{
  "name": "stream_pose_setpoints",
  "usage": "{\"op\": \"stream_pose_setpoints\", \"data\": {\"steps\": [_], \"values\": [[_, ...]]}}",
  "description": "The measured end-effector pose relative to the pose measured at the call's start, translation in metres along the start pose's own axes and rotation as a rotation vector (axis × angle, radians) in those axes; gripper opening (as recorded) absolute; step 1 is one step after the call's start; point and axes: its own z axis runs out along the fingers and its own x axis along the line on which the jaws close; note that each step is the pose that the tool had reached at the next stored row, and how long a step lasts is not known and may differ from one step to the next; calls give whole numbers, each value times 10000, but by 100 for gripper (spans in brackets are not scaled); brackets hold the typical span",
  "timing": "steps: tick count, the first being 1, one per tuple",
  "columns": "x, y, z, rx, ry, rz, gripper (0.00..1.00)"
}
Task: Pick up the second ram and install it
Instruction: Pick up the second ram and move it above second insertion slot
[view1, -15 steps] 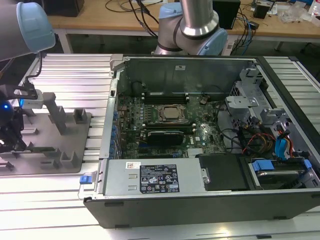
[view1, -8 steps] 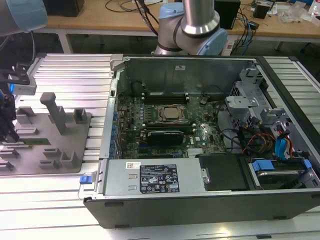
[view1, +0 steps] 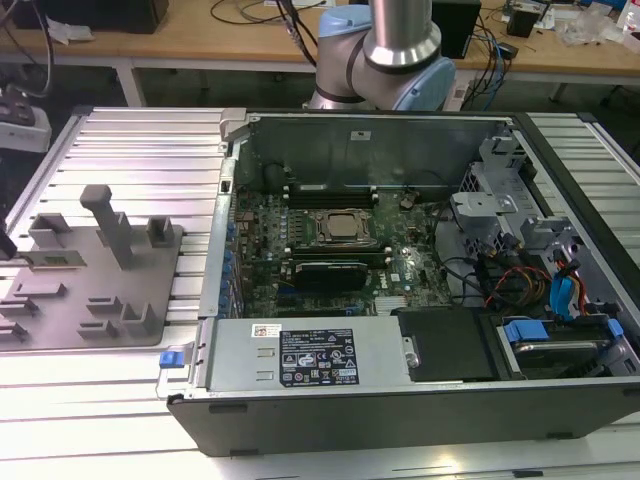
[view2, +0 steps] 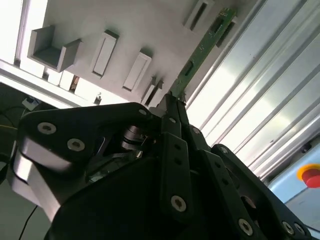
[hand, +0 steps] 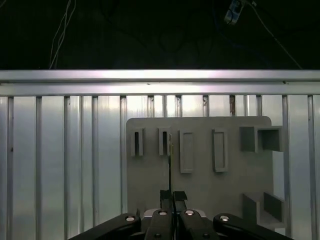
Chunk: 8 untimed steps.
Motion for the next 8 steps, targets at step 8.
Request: {"op": "stream_pose_setpoints", "data": {"steps": [8], "values": [[-11,22,-494,0,0,1,9]]}}
